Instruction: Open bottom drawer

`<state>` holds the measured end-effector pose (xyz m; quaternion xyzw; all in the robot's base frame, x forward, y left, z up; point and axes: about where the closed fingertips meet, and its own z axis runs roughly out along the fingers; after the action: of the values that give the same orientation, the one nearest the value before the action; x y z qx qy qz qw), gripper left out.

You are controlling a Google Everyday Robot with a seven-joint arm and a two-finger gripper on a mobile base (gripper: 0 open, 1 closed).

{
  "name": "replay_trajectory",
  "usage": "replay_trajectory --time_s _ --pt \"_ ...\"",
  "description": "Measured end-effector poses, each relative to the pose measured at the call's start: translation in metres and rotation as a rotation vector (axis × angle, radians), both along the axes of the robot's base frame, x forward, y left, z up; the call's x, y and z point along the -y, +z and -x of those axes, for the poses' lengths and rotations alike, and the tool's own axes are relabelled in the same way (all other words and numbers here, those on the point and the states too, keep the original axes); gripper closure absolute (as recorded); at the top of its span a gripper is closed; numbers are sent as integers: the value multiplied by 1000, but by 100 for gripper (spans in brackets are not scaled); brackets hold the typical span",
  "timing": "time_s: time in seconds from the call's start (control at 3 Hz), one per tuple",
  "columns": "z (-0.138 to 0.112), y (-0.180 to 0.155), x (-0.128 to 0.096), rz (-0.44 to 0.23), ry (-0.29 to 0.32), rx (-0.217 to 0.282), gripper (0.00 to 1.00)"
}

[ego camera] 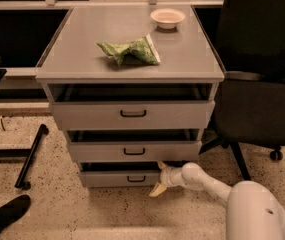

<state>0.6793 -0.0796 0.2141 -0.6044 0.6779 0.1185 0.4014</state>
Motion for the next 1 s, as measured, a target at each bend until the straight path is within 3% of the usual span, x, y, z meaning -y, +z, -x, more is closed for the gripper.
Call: replay_trajectory --time_s 0.67,1.0 --pt "-14 -31 7 53 -7 -72 0" --pt "5 -35 28 96 -4 -139 0"
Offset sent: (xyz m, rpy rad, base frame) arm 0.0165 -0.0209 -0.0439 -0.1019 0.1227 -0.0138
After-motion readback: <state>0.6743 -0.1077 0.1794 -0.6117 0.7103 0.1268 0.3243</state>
